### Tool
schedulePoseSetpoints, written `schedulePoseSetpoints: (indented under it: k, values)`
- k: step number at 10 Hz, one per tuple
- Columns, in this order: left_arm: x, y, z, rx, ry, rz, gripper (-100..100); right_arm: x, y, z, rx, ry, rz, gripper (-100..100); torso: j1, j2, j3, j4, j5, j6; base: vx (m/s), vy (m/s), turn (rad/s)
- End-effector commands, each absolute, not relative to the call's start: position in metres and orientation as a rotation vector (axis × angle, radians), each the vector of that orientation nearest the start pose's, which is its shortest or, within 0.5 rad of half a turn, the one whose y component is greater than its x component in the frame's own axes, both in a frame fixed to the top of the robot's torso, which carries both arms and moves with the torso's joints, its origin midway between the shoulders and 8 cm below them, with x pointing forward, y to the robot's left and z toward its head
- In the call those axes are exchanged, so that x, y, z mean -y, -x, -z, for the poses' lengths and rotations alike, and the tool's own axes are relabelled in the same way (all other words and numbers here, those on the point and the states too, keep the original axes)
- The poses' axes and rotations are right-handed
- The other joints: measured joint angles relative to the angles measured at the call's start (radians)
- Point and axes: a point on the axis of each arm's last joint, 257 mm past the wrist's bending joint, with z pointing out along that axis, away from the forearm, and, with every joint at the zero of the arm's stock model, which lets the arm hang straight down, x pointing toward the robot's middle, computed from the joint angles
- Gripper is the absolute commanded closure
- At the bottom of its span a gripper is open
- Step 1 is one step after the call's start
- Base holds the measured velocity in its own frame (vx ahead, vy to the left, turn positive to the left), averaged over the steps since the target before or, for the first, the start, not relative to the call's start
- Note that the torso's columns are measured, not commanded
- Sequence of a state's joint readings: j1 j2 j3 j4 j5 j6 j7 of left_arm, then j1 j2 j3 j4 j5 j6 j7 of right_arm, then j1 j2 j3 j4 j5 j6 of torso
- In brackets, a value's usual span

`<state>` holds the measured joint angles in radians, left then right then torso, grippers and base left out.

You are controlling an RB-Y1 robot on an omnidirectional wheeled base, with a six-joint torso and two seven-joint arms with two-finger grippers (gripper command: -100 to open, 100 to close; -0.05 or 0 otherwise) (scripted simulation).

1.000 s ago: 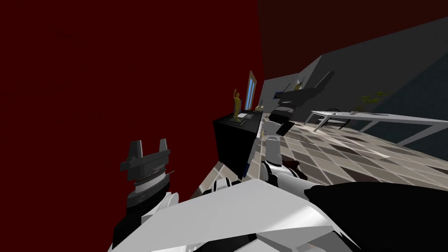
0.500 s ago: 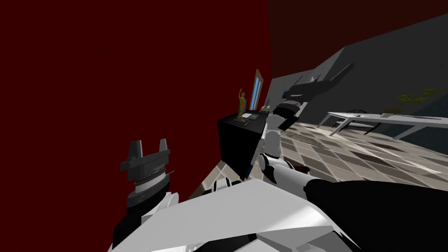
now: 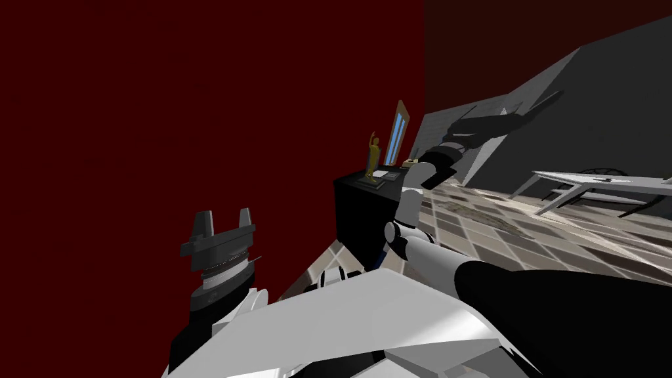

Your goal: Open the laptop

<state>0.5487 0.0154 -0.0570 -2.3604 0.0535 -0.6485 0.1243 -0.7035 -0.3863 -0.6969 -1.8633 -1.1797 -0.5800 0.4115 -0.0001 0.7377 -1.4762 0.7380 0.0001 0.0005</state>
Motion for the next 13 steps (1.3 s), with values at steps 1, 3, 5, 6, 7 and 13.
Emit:
schedulePoseSetpoints:
  k: [1,3,5,6,7,13]
  values:
    - [-0.265,-0.298,-0.069,-0.431,0.577,1.532,0,0.599,-0.279,-0.319,0.764,-0.412,-1.644,-100,0.000,0.000,0.000,0.000,0.000,-0.001,0.014,0.019,0.130]
    - [-0.265,-0.298,-0.069,-0.431,0.577,1.532,0,0.622,-0.277,-0.316,0.850,-0.432,-1.667,-100,0.000,0.000,0.000,0.000,0.000,-0.001,0.018,0.018,0.193]
    - [-0.265,-0.298,-0.069,-0.431,0.577,1.532,0,0.643,-0.276,-0.311,0.936,-0.453,-1.689,-100,0.001,0.000,0.000,0.000,0.000,-0.001,0.026,0.022,0.217]
    - [-0.265,-0.298,-0.069,-0.431,0.577,1.532,0,0.663,-0.275,-0.305,1.008,-0.470,-1.689,-100,0.000,0.000,0.000,0.000,0.000,0.000,0.031,0.023,0.228]
    - [-0.265,-0.298,-0.069,-0.431,0.577,1.532,0,0.665,-0.278,-0.303,1.025,-0.477,-1.715,-100,0.000,0.000,0.000,0.000,0.000,-0.001,0.027,0.015,0.122]
    - [-0.265,-0.298,-0.069,-0.431,0.577,1.532,0,0.718,-0.289,-0.274,1.286,-0.549,-1.787,-100,0.001,0.000,0.000,0.000,0.000,-0.001,0.040,0.018,0.181]
